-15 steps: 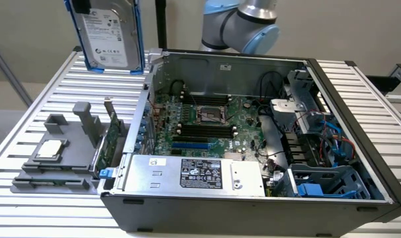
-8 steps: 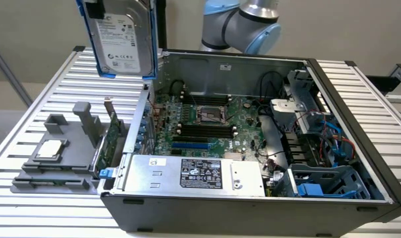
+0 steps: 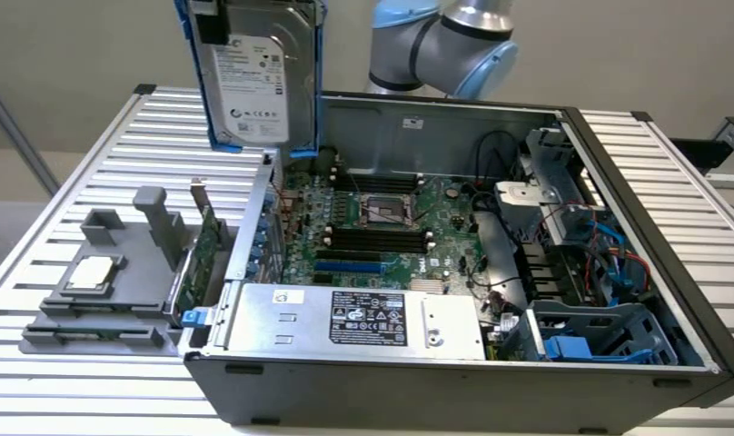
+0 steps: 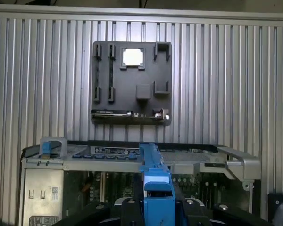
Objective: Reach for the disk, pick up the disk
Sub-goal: 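Pick up the disk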
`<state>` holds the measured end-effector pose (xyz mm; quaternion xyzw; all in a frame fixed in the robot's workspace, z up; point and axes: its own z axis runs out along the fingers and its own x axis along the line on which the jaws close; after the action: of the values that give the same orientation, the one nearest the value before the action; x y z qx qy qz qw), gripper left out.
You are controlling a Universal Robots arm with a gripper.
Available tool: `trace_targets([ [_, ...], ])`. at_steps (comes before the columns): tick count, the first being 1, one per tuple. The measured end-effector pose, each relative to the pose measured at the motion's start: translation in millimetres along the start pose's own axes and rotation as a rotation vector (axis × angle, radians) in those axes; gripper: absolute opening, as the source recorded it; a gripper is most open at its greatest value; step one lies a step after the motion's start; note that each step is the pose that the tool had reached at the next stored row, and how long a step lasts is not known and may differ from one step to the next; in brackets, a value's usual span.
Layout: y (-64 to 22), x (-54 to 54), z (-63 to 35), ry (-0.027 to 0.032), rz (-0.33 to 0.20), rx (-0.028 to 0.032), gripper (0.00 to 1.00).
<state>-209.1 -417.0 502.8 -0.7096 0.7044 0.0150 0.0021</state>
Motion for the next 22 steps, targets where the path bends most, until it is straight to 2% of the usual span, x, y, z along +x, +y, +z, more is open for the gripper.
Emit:
trace_targets([
  [22,-99.6,32.9,-2.7,-0.0032,0.000,-0.0001,0.33],
])
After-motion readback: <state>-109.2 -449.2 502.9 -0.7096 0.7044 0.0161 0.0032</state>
